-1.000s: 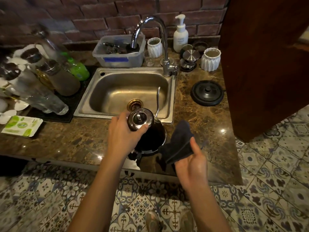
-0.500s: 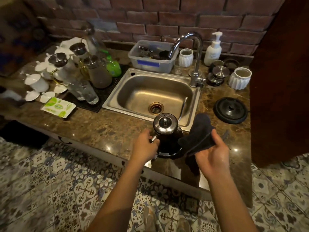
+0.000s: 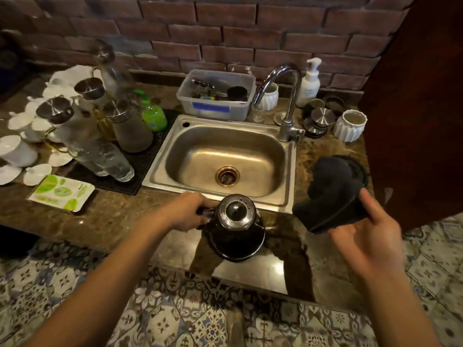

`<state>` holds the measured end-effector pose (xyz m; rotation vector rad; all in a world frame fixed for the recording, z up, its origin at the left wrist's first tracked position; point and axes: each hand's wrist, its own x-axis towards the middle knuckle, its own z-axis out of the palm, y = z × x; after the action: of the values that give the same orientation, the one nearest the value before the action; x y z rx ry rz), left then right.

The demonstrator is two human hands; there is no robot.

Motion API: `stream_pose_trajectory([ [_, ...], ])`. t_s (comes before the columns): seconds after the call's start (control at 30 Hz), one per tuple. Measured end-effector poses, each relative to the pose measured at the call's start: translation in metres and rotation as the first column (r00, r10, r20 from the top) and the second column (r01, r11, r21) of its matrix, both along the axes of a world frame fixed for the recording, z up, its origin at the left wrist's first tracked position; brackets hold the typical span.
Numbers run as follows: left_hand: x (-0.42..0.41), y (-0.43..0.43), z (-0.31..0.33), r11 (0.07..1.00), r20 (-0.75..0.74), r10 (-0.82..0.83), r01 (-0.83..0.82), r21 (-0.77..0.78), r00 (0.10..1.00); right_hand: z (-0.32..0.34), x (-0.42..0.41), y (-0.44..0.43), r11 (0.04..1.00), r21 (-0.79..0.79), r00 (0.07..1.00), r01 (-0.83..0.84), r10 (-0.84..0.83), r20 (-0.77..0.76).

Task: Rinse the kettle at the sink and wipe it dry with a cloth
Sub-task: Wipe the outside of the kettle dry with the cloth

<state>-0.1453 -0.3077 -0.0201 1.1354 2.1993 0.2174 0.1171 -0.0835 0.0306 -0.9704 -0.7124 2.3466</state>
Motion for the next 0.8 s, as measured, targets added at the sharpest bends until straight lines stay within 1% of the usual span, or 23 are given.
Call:
stream_pose_trajectory([
  [0.13, -0.044, 0.017, 0.006, 0.977, -0.039, -0.208, 0.206, -0.056, 0.977, 0.009, -0.008, 0.006, 0.999, 0.047, 1.000, 0.010, -0.008, -0.027],
  [0.27, -0.073, 0.030, 0.000, 0.942, -0.103, -0.335, 0.330, -0.063, 0.936, 0.002, -0.023, 0.013, 0.999, 0.034, 0.999, 0.013, -0.011, -0.041],
  [0.33, -0.080, 0.034, -0.005, 0.934, -0.113, -0.356, 0.352, -0.058, 0.927, -0.006, -0.033, 0.016, 1.000, 0.021, 0.999, -0.006, 0.007, -0.032],
  [0.43, -0.076, 0.033, -0.004, 0.947, -0.123, -0.321, 0.316, -0.060, 0.939, -0.026, -0.047, 0.021, 0.998, -0.040, 0.999, -0.042, 0.041, -0.020],
  [0.47, -0.071, 0.031, -0.003, 0.961, -0.132, -0.275, 0.272, -0.039, 0.952, -0.034, -0.052, 0.023, 0.997, -0.069, 0.999, -0.040, 0.039, -0.011],
  [0.5, -0.064, 0.026, 0.000, 0.981, -0.135, -0.188, 0.192, 0.015, 0.973, -0.043, -0.057, 0.025, 0.994, -0.101, 0.999, -0.041, 0.040, -0.007],
  [0.53, -0.055, 0.021, 0.004, 0.991, -0.134, -0.071, 0.085, 0.105, 0.989, -0.054, -0.063, 0.028, 0.990, -0.131, 0.999, -0.047, 0.046, -0.007],
  [0.57, -0.044, 0.016, 0.008, 0.977, -0.132, 0.059, -0.030, 0.212, 0.989, -0.064, -0.069, 0.031, 0.986, -0.154, 0.998, -0.059, 0.060, 0.004],
  [0.6, -0.030, 0.011, 0.013, 0.941, -0.130, 0.183, -0.135, 0.310, 0.975, -0.076, -0.075, 0.033, 0.982, -0.174, 0.997, -0.071, 0.076, 0.019],
  [0.63, -0.015, 0.009, 0.018, 0.900, -0.122, 0.291, -0.228, 0.371, 0.949, -0.087, -0.082, 0.034, 0.977, -0.196, 0.995, -0.088, 0.095, 0.030],
  [0.67, 0.002, 0.008, 0.022, 0.865, -0.106, 0.383, -0.316, 0.389, 0.918, -0.100, -0.088, 0.034, 0.971, -0.212, 0.992, -0.108, 0.120, 0.043],
  [0.73, 0.033, 0.014, 0.025, 0.822, -0.097, 0.519, -0.465, 0.329, 0.849, -0.122, -0.102, 0.032, 0.958, -0.230, 0.980, -0.173, 0.190, 0.055],
  [0.8, 0.056, 0.023, 0.021, 0.814, -0.194, 0.572, -0.523, 0.253, 0.797, -0.140, -0.118, 0.030, 0.937, -0.255, 0.965, -0.238, 0.258, 0.048],
])
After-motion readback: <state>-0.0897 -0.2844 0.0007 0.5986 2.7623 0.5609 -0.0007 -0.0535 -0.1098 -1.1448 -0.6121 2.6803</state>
